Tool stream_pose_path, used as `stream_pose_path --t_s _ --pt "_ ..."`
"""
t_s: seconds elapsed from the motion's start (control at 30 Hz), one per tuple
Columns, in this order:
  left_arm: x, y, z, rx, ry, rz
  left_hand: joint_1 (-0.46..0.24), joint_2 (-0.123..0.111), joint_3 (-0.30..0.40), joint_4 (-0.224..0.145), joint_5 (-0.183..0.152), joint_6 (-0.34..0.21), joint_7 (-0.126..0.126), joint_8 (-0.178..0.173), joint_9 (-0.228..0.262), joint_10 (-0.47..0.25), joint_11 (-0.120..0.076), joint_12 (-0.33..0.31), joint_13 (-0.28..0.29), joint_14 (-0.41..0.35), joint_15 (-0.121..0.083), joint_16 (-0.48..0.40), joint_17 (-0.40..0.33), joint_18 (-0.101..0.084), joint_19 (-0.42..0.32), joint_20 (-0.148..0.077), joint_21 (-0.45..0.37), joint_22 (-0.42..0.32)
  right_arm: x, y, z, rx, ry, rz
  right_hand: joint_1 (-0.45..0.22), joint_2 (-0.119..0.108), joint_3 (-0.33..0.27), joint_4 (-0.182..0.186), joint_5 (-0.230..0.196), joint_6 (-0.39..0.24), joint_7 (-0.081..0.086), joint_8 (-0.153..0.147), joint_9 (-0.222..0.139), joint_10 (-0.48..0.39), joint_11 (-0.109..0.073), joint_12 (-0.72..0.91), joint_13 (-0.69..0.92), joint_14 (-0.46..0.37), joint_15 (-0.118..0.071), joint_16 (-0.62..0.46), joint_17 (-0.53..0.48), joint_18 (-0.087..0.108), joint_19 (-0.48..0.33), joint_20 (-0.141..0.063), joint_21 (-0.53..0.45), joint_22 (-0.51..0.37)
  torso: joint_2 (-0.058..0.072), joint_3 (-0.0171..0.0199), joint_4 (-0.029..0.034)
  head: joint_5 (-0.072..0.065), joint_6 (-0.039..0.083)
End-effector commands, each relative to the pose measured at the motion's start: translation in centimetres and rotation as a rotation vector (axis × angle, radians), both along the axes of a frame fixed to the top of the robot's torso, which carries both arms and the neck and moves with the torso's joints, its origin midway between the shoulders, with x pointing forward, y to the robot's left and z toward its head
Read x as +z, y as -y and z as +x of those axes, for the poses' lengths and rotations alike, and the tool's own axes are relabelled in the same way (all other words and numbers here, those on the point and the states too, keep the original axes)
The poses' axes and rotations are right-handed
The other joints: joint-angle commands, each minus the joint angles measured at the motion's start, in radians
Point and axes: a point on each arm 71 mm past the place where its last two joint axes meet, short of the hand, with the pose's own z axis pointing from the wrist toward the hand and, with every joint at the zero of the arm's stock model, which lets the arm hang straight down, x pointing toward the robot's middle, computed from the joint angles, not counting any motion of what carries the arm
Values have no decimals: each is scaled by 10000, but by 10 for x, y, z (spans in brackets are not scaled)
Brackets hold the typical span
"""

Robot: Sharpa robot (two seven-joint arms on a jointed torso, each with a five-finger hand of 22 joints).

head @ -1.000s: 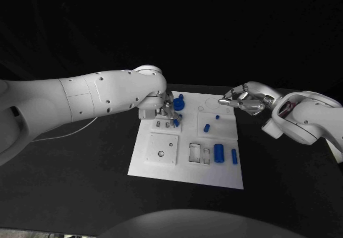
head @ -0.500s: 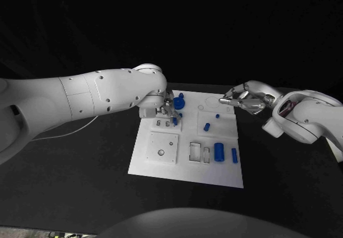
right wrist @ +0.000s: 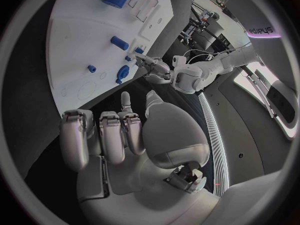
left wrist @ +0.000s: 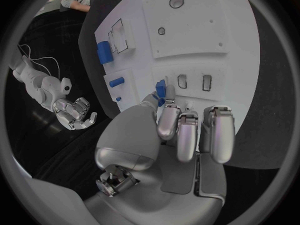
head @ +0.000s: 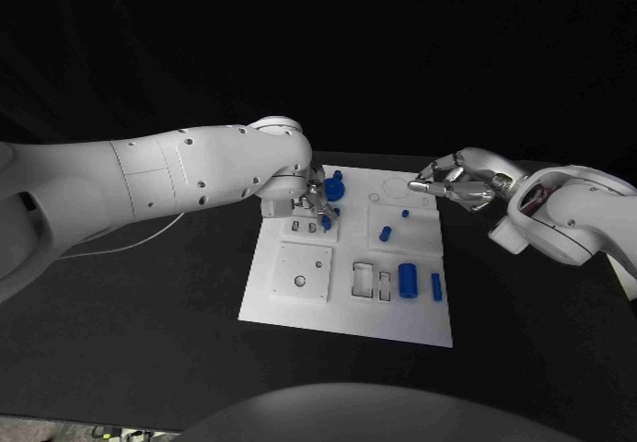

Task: Assemble the parts on the task board

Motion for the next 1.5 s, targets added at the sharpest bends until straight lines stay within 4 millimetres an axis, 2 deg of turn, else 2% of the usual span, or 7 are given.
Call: stream_pose_path --t_s 0.03,0.13,0.27,0.4,0.57,0.97,1.5 --pt "1 0 -1 158 77 -73 134 -339 404 -228 -83 120 -213 154 208 1475 -541 2245 4652 1034 -119 24 2634 10 300 -98 -6 1833 -1 0 0 53 -115 -47 105 28 -3 -61 62 -90 14 -57 -17 1058 88 38 2633 1081 71 34 2633 123 -44 47 -73 2183 -2 -1 -4 6 -23" --pt "1 -1 -2 185 136 -150 41 -535 792 -327 -156 89 -290 331 486 1475 -585 2245 4652 1034 -165 24 2634 5 327 -158 0 1859 -1 1 0 26 -102 -48 120 27 -2 -65 65 -94 16 -58 -18 1058 91 38 2633 1081 73 34 2633 131 -70 49 -97 2173 -2 2 -4 6 -23" --pt "3 -4 -4 256 287 -319 -178 -815 1571 -395 -594 19 -313 563 876 1475 -645 2245 4652 1034 -238 24 2634 -14 393 -216 25 1924 -1 2 0 -6 -81 -44 150 23 -2 -71 72 -109 22 -65 -21 1058 96 38 2633 1081 76 34 2633 146 -121 53 -145 2152 -9 6 -7 33 -33" --pt "7 -7 -5 345 527 -548 -466 -1142 2346 -423 -676 -33 -331 747 1200 1475 -674 2245 4652 1034 -258 24 2634 -26 443 -254 43 1976 -2 3 0 -48 -46 -27 161 21 -2 -72 74 -117 25 -69 -23 1058 98 38 2633 1081 78 34 2633 155 -148 55 -172 2141 -5 0 -6 26 -39" --pt "11 -13 -10 373 959 -671 -688 -1348 2884 -427 -714 -49 -349 877 1426 1475 -685 2245 4652 1034 -282 24 2634 -34 469 -259 50 2004 -4 6 -1 -123 -9 17 198 19 -6 -71 83 -155 37 -86 -30 1058 106 38 2633 1081 85 34 2633 180 -233 64 -253 2107 -6 4 -1 37 -54" --pt "11 -26 -25 223 1395 -13 -971 -1437 3281 -320 -809 -109 -344 950 1607 1475 -683 2245 4652 1034 -286 24 2634 -27 455 -266 26 1987 -12 11 -4 -283 105 302 303 16 -18 -72 126 -316 71 -140 -45 1058 125 38 2633 1081 106 34 2633 239 -438 88 -452 2026 -9 8 15 115 -113" --pt "11 -28 -25 205 1966 804 -1230 -1420 3460 -170 -839 -174 -316 961 1715 1475 -666 2245 4652 1034 -276 24 2634 -9 404 -259 -27 1932 -17 12 -6 -332 163 505 381 23 -25 -72 161 -461 95 -169 -44 1058 132 38 2633 1081 118 34 2633 287 -611 104 -621 1961 -3 0 -13 217 -113"
